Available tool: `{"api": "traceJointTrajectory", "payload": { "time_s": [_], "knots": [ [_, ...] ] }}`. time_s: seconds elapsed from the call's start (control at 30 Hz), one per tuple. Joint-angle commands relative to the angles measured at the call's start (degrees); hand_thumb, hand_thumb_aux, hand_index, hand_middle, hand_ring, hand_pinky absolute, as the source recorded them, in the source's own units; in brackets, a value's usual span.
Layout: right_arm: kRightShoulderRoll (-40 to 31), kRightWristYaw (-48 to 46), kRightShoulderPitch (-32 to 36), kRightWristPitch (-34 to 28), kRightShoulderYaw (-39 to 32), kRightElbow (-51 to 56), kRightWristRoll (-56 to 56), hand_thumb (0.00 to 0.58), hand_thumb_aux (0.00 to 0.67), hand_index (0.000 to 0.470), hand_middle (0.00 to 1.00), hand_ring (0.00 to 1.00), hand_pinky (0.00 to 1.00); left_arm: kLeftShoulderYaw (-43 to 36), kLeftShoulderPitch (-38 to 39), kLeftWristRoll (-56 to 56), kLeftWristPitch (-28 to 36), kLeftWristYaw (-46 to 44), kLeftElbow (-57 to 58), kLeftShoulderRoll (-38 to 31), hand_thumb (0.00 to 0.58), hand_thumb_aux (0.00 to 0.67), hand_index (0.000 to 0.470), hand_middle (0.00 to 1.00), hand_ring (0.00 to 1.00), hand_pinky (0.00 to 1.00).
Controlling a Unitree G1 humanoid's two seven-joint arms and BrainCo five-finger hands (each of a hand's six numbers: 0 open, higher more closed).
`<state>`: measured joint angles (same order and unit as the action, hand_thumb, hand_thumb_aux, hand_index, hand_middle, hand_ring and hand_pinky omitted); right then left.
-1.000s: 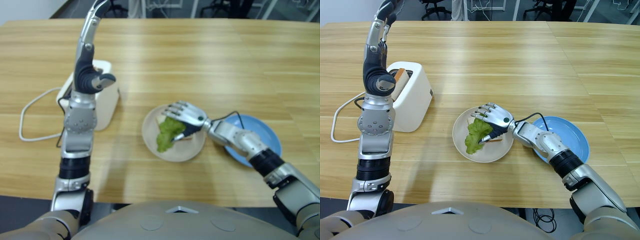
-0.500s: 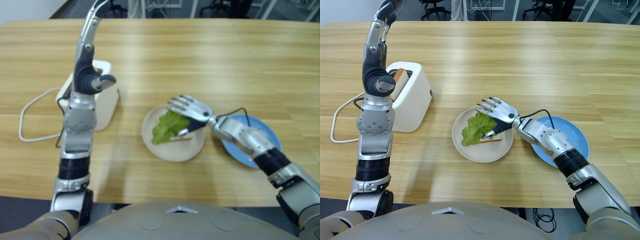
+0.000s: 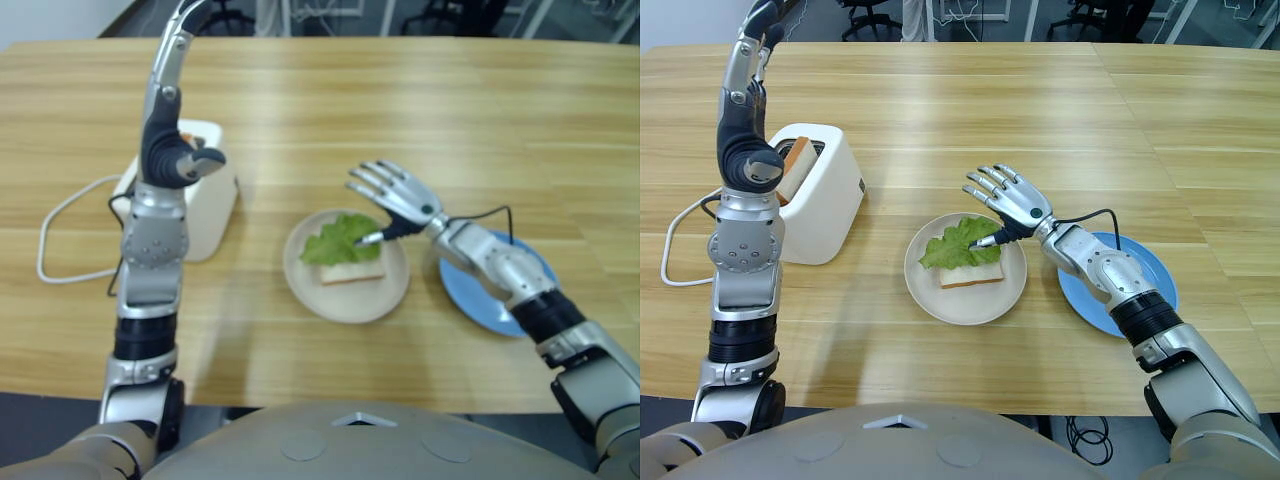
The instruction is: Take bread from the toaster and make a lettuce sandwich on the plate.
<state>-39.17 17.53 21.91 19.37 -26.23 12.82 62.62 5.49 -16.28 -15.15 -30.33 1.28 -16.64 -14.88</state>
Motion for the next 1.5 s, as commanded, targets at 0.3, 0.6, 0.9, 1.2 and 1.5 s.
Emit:
{"api": "traceJointTrajectory", "payload": {
  "time_s": [0.3, 0.6, 0.9, 1.2, 1.5],
  "knots": [
    [-0.7, 4.2, -1.6, 1.5, 9.0, -2.1, -9.7, 0.0, 0.0, 0.0, 0.0, 0.0, 0.0, 6.4, 0.5, 1.7, 1.3, -1.1, 3.1, -6.1, 0.0, 0.0, 0.0, 0.0, 0.0, 0.0],
    [4.2, 8.3, -8.9, 15.4, 28.5, -11.4, -39.4, 0.0, 0.0, 0.0, 0.0, 0.0, 0.0, 14.4, 3.4, 6.3, -0.4, 1.0, 13.4, -9.5, 0.0, 0.0, 0.0, 0.0, 0.0, 0.0],
    [7.9, -1.1, -14.8, 26.2, 37.3, -26.3, -68.4, 0.0, 0.0, 0.0, 0.0, 0.0, 0.0, 12.7, 3.7, 1.8, -1.8, 3.5, 25.7, -11.2, 0.0, 0.0, 0.0, 0.0, 0.0, 0.0],
    [12.6, -8.0, -18.0, 26.4, 43.2, -30.5, -70.9, 0.0, 0.0, 0.0, 0.0, 0.0, 0.0, 7.0, 5.1, -9.7, 4.2, 2.8, 35.8, -20.1, 0.0, 0.0, 0.0, 0.0, 0.0, 0.0],
    [17.6, -10.7, -15.6, 21.9, 43.7, -35.4, -64.4, 0.0, 0.0, 0.0, 0.0, 0.0, 0.0, 4.3, 12.4, -17.2, 11.8, -1.7, 30.4, -30.3, 0.0, 0.0, 0.0, 0.0, 0.0, 0.0]
  ]
}}
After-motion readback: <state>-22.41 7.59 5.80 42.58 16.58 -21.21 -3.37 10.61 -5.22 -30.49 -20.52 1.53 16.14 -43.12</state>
